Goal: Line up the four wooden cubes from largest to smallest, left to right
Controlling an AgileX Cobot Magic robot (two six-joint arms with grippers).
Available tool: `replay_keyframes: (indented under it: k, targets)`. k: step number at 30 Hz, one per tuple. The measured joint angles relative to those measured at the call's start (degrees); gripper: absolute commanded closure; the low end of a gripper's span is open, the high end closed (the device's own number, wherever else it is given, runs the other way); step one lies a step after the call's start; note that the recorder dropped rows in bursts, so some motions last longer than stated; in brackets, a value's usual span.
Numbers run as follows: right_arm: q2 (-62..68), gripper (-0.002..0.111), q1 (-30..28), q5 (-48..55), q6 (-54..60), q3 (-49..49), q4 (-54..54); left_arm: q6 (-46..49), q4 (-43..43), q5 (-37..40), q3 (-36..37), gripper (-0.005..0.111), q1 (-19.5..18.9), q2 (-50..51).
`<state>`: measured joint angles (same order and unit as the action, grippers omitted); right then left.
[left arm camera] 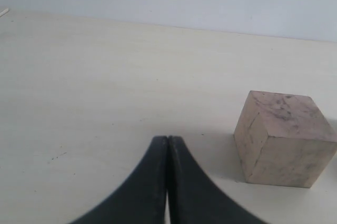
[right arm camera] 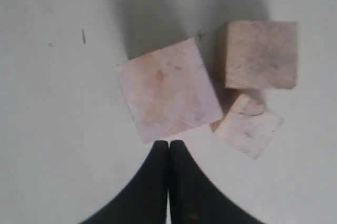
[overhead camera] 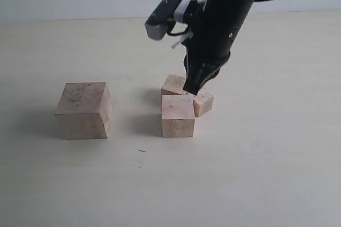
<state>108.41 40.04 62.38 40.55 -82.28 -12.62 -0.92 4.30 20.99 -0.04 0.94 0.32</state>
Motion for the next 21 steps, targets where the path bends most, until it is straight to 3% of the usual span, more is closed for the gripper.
replay_keyframes:
  k: [7,10,16,21]
  targets:
    - [2.63,0.106,0.0,-2.41,2.9,4.66,-0.04,0.0,0.0,0.0,0.0,0.107,0.0,0.0]
    - [2.63,0.096,0.0,-2.8,2.9,4.66,-0.19,0.0,0.0,0.0,0.0,0.107,0.0,0.0]
    - [2.63,0.064,0.0,0.96,2.9,4.66,-0.76,0.0,0.0,0.0,0.0,0.107,0.0,0.0]
    - [2.63,0.06,0.0,1.43,2.74,4.66,-1.69,0.0,0.0,0.0,0.0,0.107,0.0,0.0]
